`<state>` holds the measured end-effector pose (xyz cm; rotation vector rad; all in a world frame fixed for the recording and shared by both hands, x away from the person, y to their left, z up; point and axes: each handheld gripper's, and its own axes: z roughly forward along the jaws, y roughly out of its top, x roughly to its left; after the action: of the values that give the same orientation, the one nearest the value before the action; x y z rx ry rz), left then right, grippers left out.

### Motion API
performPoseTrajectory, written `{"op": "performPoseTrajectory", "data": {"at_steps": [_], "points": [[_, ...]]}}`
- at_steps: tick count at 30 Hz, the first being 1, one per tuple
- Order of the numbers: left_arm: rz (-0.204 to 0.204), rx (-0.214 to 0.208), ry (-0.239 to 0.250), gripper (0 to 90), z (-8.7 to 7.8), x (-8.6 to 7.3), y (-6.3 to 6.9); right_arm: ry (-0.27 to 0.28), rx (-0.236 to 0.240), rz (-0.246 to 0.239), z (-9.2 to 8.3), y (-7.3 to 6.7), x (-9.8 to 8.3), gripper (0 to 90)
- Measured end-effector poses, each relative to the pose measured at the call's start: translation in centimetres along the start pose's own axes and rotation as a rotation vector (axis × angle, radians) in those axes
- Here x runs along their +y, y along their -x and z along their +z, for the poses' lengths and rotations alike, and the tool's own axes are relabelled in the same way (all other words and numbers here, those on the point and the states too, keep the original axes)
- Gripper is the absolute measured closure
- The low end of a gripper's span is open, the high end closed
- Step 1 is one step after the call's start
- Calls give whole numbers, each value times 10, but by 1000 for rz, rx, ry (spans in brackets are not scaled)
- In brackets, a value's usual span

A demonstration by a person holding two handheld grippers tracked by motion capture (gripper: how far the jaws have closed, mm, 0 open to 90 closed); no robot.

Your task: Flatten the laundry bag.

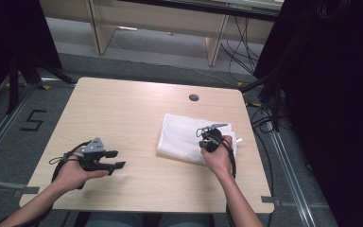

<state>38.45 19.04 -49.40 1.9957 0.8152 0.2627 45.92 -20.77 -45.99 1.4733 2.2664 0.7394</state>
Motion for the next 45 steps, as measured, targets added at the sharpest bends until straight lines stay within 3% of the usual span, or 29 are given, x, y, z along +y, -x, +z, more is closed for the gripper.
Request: {"op": "performPoseTrajectory", "data": {"at_steps": [4, 9, 13, 16, 17, 22, 24, 26, 27, 29, 30, 33, 35, 36, 38, 39, 40, 42, 44, 45], "points": [[-4, 2, -10, 429, 0, -2, 1, -5, -5, 17, 11, -3, 8, 900], [22, -7, -16, 429, 0, -2, 0, -29, -25, 1, 29, -5, 15, 894], [5, -7, -23, 429, 0, -3, 2, -40, -14, 4, 41, -10, 15, 880], [7, -4, -19, 430, 0, -3, 2, -44, -13, -10, 45, -16, 14, 886], [35, -3, -25, 429, 0, -3, 1, -47, -5, -23, 46, -17, 14, 887], [37, 5, -27, 433, -1, -3, 1, -41, -4, -57, 48, -24, 13, 895], [38, -1, -24, 434, -1, -3, 2, -37, 18, -62, 48, -27, 12, 898], [27, -5, -24, 435, 0, -3, 3, -28, 13, -78, 49, -33, 11, 899], [47, -5, -25, 435, 0, -3, 3, -28, 14, -96, 49, -35, 11, 899], [48, -7, -24, 436, 0, -3, 4, -25, 31, -109, 49, -42, 10, 899], [22, -7, -21, 436, 1, -3, 5, -19, 31, -95, 49, -45, 10, 900], [53, -13, -24, 437, 0, -2, 4, -31, 51, -101, 49, -56, 10, 900], [47, -6, -11, 439, 1, -2, 6, -23, 56, -133, 50, -62, 11, 900], [54, -20, -12, 439, 1, -1, 7, -29, 60, -133, 51, -72, 12, 900], [59, -25, -21, 439, 0, 0, 7, -27, 63, -144, 52, -76, 13, 900], [37, -27, -16, 439, 1, -1, 9, -24, 68, -151, 53, -81, 14, 900], [56, -26, -14, 439, 1, -1, 9, -33, 79, -155, 54, -90, 16, 900], [41, -31, -19, 439, 1, -1, 10, -33, 82, -153, 54, -94, 16, 900], [71, -32, -13, 441, 1, 0, 10, -34, 100, -174, 56, -104, 18, 900], [51, -34, -16, 441, 1, 0, 11, -42, 106, -169, 56, -109, 19, 899]]}}
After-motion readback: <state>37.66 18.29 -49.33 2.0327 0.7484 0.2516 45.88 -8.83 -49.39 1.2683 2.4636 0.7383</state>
